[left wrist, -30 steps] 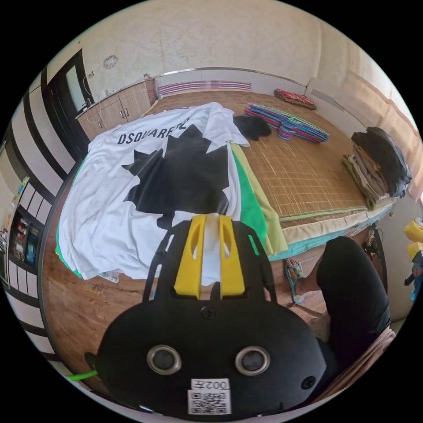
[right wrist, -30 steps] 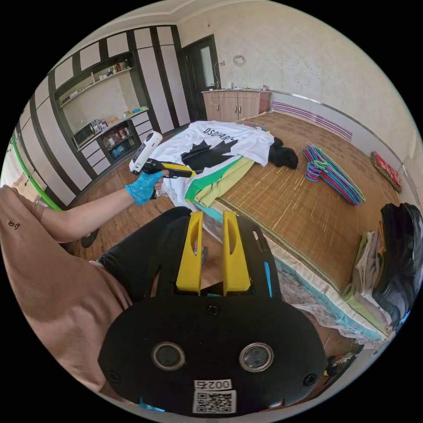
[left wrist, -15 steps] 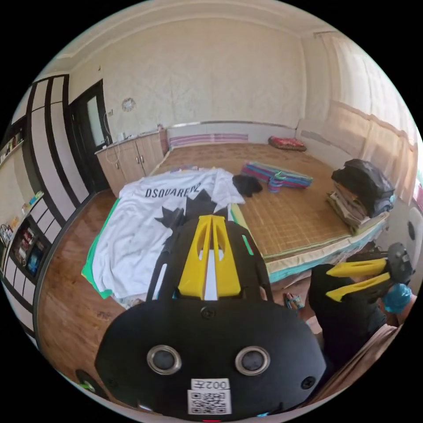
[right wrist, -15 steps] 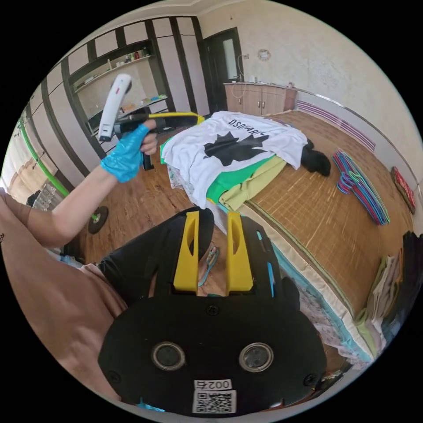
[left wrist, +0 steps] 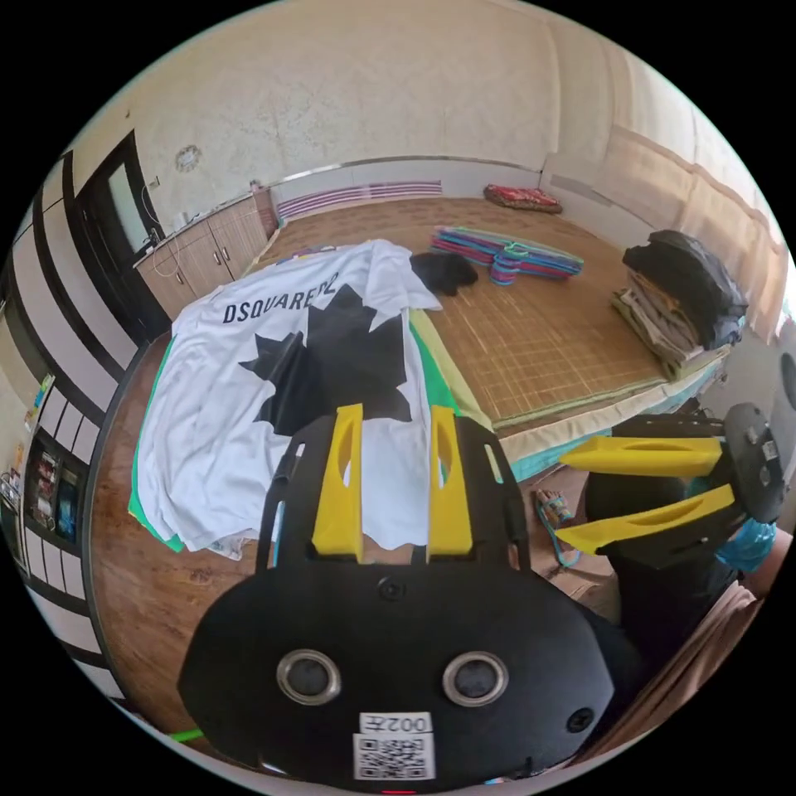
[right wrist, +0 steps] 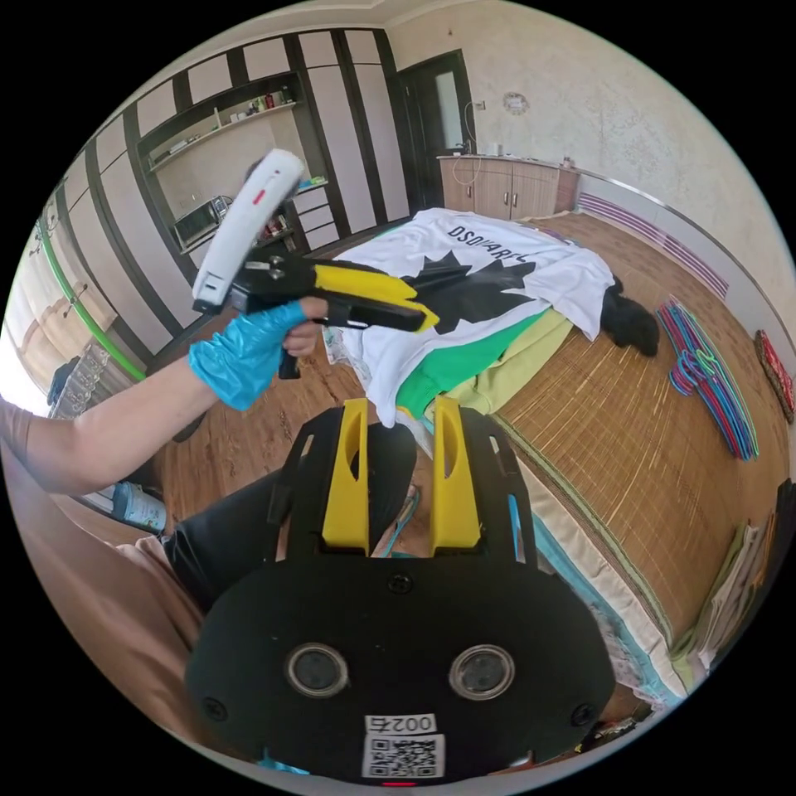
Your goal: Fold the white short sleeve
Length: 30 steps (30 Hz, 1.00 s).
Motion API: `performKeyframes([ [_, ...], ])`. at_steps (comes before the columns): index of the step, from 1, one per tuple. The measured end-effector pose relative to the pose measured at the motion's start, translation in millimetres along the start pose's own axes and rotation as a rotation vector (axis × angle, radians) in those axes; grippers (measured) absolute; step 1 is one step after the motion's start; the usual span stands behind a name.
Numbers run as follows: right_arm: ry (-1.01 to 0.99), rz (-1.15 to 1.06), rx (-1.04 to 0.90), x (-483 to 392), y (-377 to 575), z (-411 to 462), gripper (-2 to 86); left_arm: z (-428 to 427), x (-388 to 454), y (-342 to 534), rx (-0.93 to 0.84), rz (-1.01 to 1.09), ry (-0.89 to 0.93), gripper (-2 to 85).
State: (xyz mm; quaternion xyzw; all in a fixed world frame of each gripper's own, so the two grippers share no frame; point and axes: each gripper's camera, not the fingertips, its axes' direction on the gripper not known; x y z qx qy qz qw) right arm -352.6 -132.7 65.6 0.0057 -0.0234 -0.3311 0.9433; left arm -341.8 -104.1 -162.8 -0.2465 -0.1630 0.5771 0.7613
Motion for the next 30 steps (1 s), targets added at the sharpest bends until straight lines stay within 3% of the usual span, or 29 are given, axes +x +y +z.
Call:
performKeyframes([
  [10,-0.017,-0.011,-0.028,-2.5,0.8,22.9,11.9,41.4,17.9,-4.2,-0.071,0.065,-0.074,5.7],
  [14,-0.014,-0.027,-0.035,-7.0,3.8,25.2,11.9,15.8,8.4,-1.0,-0.002,0.049,-0.061,-0.3],
  [26,-0.069,-0.066,0.064,-21.8,-30.2,28.7,16.2,-75.1,-44.4,6.7,0.139,-0.002,0.038,-1.0],
  [30,-0.103,-0.011,0.08,-24.1,-40.1,23.6,12.6,-113.9,-41.0,8.8,0.2,0.061,0.081,-1.0],
])
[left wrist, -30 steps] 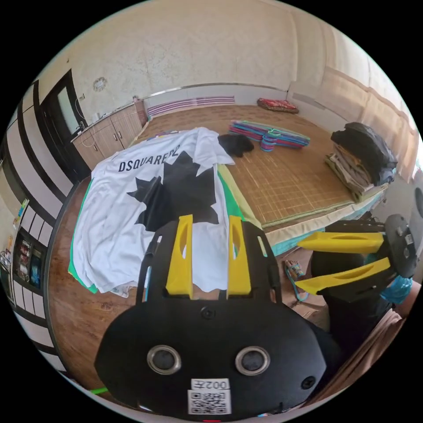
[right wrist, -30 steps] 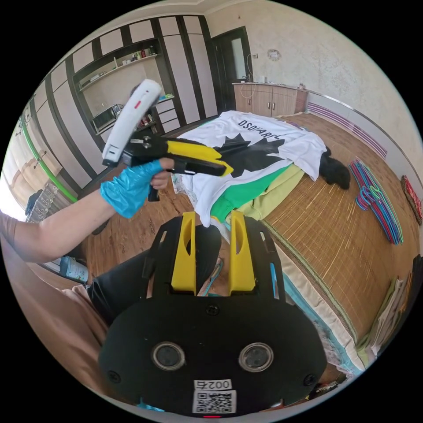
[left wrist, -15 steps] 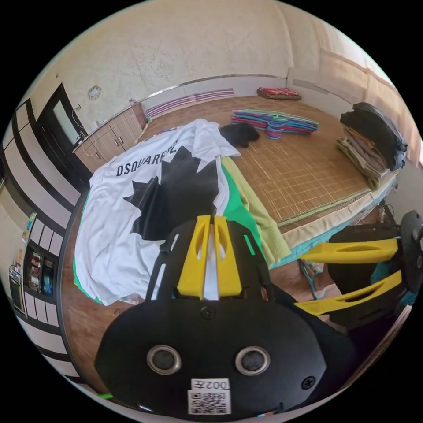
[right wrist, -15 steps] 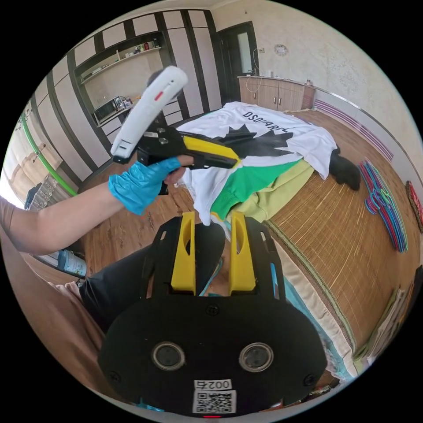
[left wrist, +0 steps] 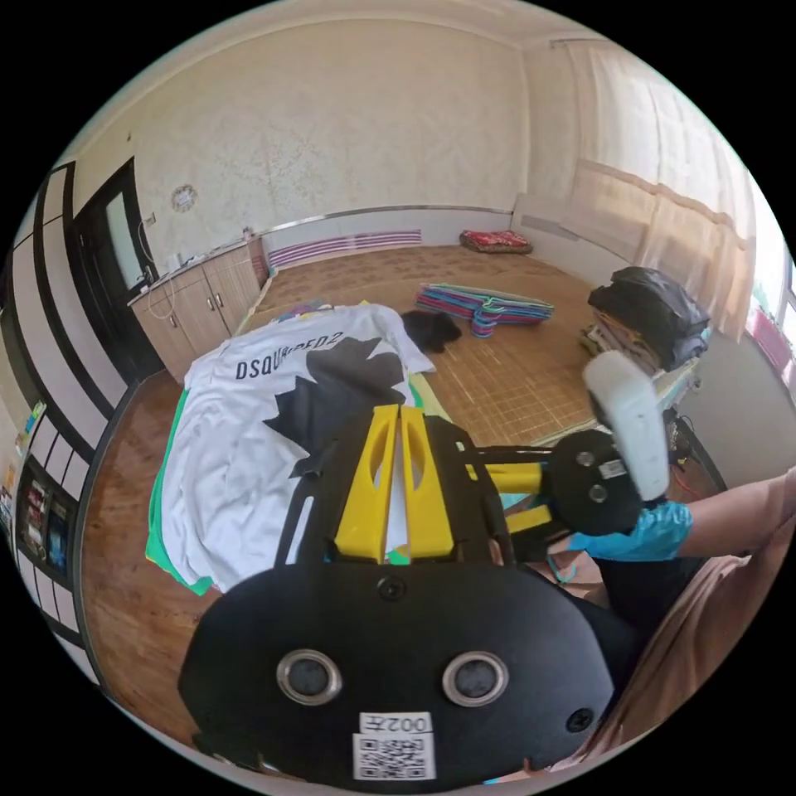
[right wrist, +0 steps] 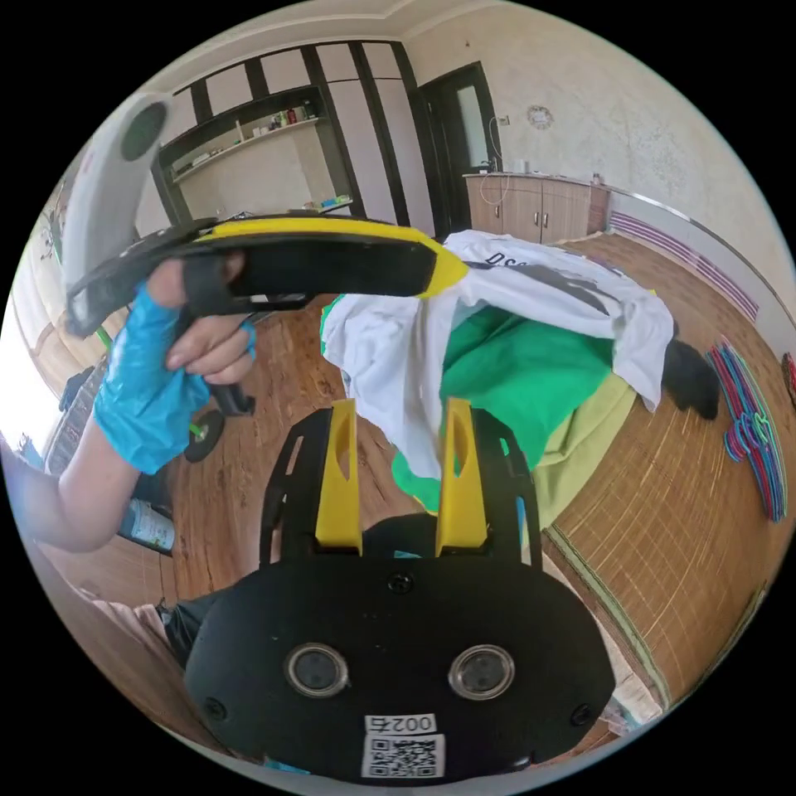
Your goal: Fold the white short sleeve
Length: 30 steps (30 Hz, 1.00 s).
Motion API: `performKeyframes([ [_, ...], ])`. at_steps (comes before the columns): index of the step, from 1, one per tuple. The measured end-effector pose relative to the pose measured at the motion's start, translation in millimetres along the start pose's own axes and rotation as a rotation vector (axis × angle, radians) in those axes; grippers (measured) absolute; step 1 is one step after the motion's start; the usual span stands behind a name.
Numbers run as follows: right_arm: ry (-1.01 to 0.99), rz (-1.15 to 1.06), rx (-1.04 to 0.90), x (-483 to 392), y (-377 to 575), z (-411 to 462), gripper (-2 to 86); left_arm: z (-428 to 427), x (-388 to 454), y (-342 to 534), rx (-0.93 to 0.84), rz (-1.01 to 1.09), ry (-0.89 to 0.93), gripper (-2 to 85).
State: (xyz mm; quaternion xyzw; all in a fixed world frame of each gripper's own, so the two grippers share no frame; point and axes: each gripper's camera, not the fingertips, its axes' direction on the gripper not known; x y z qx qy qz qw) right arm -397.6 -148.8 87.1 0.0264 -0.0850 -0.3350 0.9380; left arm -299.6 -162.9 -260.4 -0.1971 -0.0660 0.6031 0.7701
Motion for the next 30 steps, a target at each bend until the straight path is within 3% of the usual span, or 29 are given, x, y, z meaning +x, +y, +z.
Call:
performKeyframes([
  [2,-0.041,0.025,0.041,-1.9,-1.1,-21.5,2.5,-15.4,5.9,-4.4,0.021,0.038,0.004,-1.0],
  [5,-0.02,0.038,0.171,-6.8,10.7,-67.7,-0.3,-44.3,14.5,-12.4,0.079,0.095,0.023,-1.0],
  [14,0.122,0.011,0.499,-26.8,95.4,-250.4,-0.9,-123.4,68.4,-37.1,0.245,0.218,0.2,-1.0],
  [30,0.336,0.017,0.631,-83.1,264.8,-440.8,-0.9,-192.8,205.0,-39.8,0.292,0.423,0.413,-1.0],
])
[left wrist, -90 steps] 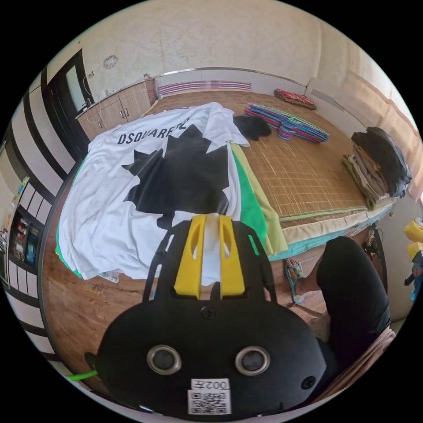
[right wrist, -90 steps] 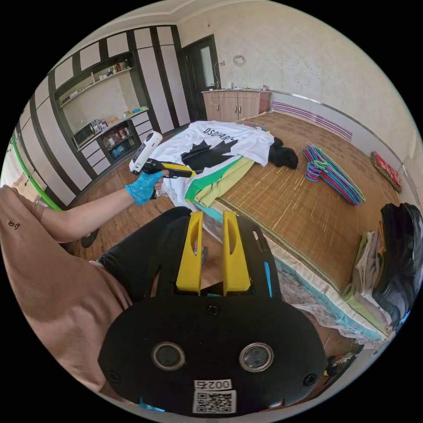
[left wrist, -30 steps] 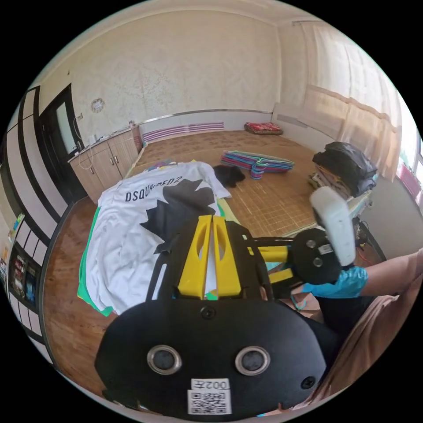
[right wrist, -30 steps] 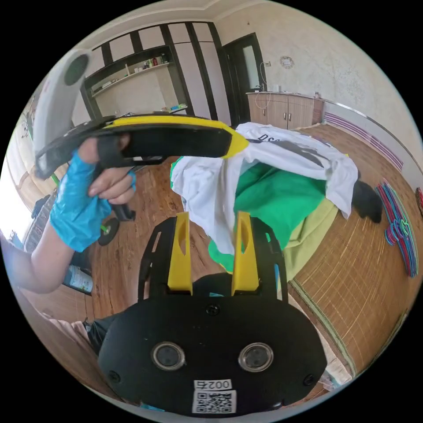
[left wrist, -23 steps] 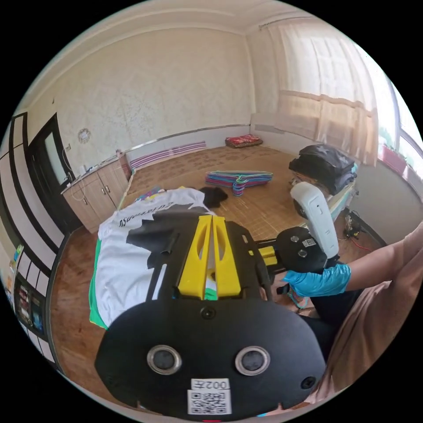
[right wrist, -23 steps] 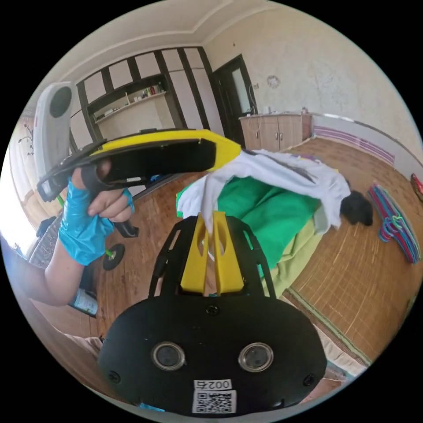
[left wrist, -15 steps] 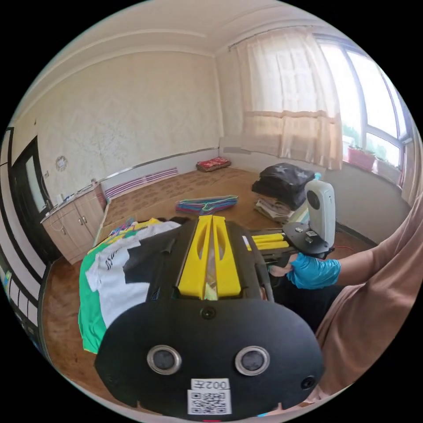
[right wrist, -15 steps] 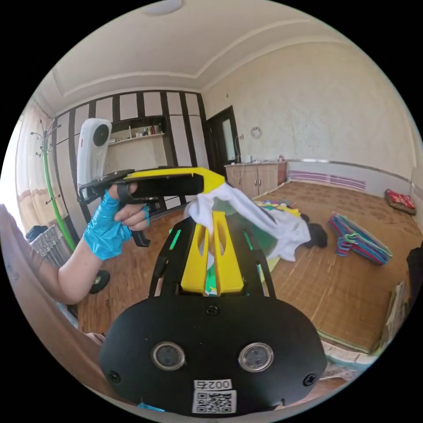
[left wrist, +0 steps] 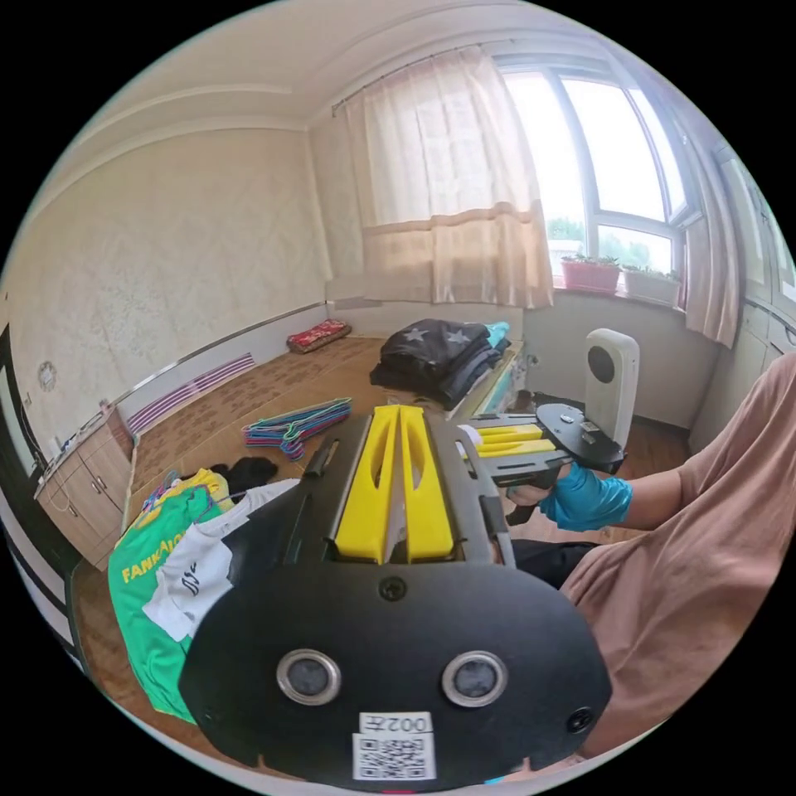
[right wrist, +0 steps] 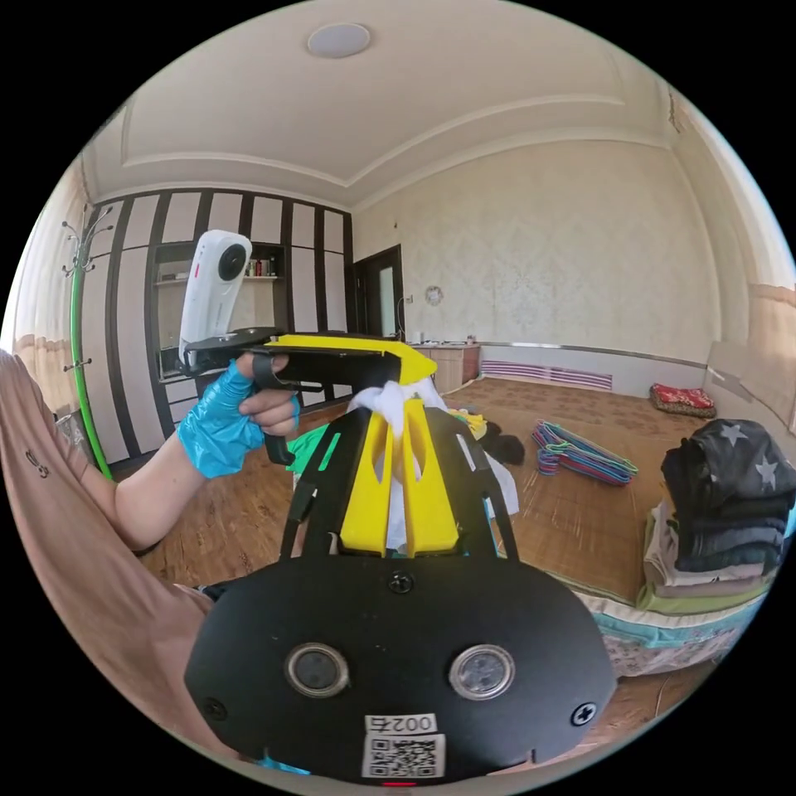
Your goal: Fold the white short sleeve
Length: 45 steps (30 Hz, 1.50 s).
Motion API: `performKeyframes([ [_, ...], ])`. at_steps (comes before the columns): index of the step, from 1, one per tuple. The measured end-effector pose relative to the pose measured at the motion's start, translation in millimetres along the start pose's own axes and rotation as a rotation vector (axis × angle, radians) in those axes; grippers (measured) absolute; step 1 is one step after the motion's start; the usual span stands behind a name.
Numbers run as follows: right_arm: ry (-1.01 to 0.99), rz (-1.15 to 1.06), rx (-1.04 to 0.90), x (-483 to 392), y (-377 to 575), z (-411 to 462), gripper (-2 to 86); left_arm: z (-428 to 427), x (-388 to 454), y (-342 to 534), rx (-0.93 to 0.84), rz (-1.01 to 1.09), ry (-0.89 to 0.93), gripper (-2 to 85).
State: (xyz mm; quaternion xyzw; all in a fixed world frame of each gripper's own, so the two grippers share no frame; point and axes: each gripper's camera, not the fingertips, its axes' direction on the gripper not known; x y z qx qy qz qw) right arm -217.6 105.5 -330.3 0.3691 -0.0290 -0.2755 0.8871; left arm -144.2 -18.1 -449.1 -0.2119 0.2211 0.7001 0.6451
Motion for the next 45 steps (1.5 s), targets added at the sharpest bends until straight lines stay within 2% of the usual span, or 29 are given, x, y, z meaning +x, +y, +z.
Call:
performKeyframes([
  [2,-0.023,-0.008,0.005,0.8,2.7,-26.8,-0.9,-5.3,9.7,-3.3,0.019,0.004,0.016,-1.0],
  [6,0.008,0.011,-0.011,5.8,5.7,-48.2,-0.9,-5.7,19.5,6.3,-0.092,-0.02,-0.138,-0.9],
  [10,-0.011,0.048,-0.012,17.2,6.9,-68.2,-0.9,-12.8,9.6,33.1,-0.159,-0.107,-0.155,-0.4],
  [18,-0.004,0.004,0.051,10.8,-14.1,-111.1,-0.9,-15.4,-14.4,110.0,-0.337,-0.255,-0.241,10.7],
  [24,-0.027,-0.057,0.071,3.1,-36.5,-138.3,-0.9,10.3,-18.8,131.0,-0.419,-0.326,-0.305,18.2],
  [33,-0.027,-0.069,0.174,3.2,-51.8,-193.1,-0.9,43.8,-8.1,126.5,-0.431,-0.426,-0.521,11.5],
  [41,-0.026,-0.115,0.222,0.2,-58.7,-233.4,-0.9,17.4,-6.2,103.1,-0.35,-0.414,-0.533,0.2],
  [45,-0.02,-0.136,0.238,-4.0,-64.2,-239.6,-0.9,-11.0,-9.2,83.8,-0.303,-0.418,-0.533,-0.8],
])
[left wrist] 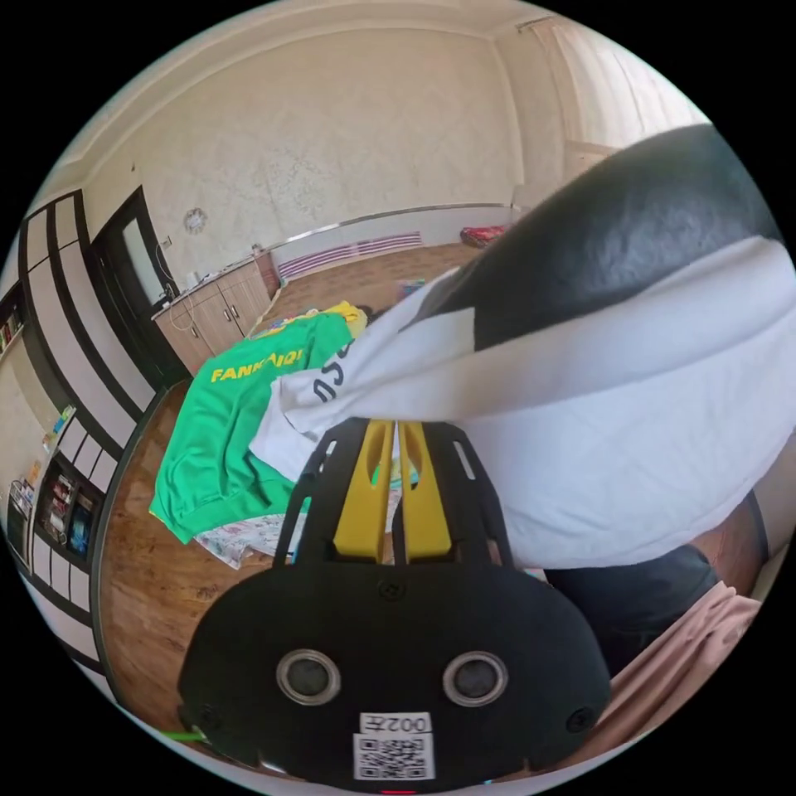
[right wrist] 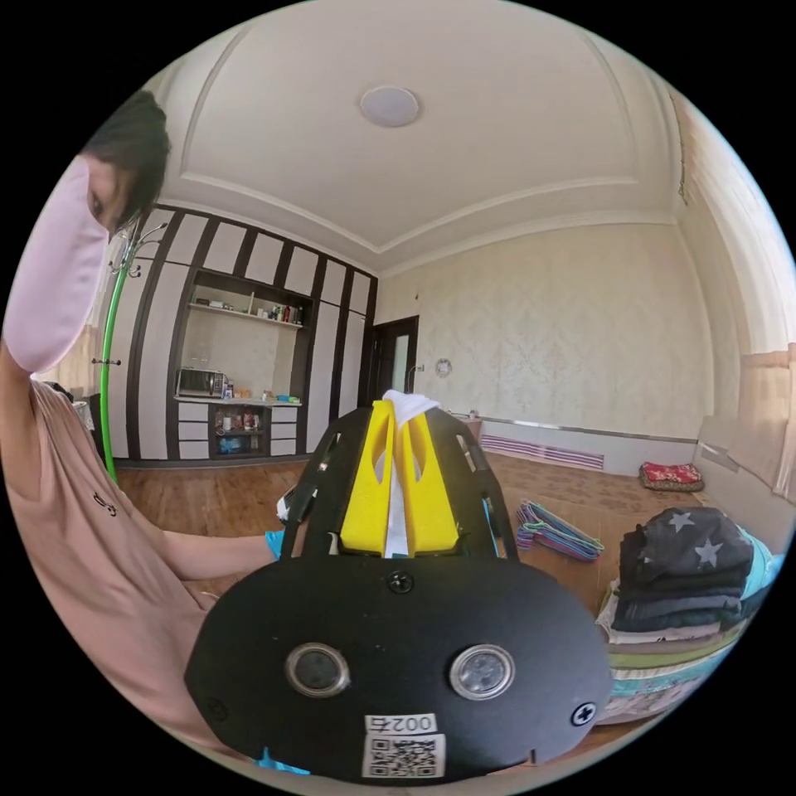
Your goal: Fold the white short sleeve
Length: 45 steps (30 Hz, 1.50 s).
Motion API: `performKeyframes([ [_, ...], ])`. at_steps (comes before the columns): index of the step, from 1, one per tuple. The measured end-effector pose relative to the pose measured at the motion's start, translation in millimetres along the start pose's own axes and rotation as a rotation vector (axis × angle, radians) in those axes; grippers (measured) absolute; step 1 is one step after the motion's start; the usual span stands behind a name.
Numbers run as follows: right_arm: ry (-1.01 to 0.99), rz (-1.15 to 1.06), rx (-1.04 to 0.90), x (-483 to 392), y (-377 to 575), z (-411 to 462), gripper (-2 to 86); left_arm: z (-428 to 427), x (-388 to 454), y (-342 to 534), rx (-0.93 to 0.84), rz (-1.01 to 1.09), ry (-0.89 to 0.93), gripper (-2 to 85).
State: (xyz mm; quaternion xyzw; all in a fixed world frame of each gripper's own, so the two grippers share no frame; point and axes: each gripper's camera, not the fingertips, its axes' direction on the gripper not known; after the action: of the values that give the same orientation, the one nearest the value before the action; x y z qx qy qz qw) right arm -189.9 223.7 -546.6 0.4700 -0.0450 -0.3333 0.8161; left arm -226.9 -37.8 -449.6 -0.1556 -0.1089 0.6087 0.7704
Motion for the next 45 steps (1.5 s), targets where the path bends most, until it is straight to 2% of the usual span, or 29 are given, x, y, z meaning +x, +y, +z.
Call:
performKeyframes([
  [6,0.02,-0.051,-0.03,1.7,-13.7,-4.6,-0.9,-71.9,-26.2,-10.2,0.085,-0.003,-0.006,-0.9],
  [12,-0.05,-0.046,-0.301,13.6,-2.0,17.9,-0.9,-134.2,-44.1,-9.3,0.11,0.077,0.068,-1.0],
  [19,-0.233,-0.001,-0.677,23.7,74.3,85.0,-0.2,-111.0,-31.4,-3.7,-0.057,0.122,0.069,-0.9],
  [23,-0.164,-0.041,-0.912,31.7,108.2,112.6,3.8,-82.6,-18.4,-6.4,-0.112,0.045,0.14,-0.5],
  [26,-0.107,-0.031,-0.961,43.6,110.1,111.2,5.4,-69.9,-2.6,-12.6,-0.131,-0.015,0.141,0.3],
  [33,0.148,0.052,-0.93,71.3,98.0,96.9,6.0,-57.9,42.8,-41.1,-0.18,-0.27,-0.009,-0.1],
  [36,0.277,0.11,-0.828,77.1,96.6,100.7,3.7,-60.0,65.3,-53.0,-0.205,-0.324,-0.06,-0.6],
  [40,0.51,0.228,-0.722,72.7,106.2,139.6,0.0,-67.9,89.8,-62.3,-0.204,-0.355,-0.036,-0.9],
  [42,0.536,0.271,-0.717,66.4,112.4,164.7,-0.4,-71.4,102.4,-66.1,-0.216,-0.35,0.018,-1.0],
  [45,0.46,0.374,-0.722,53.3,120.3,207.5,-0.6,-72.8,113.4,-69.4,-0.207,-0.334,0.049,-1.0],
])
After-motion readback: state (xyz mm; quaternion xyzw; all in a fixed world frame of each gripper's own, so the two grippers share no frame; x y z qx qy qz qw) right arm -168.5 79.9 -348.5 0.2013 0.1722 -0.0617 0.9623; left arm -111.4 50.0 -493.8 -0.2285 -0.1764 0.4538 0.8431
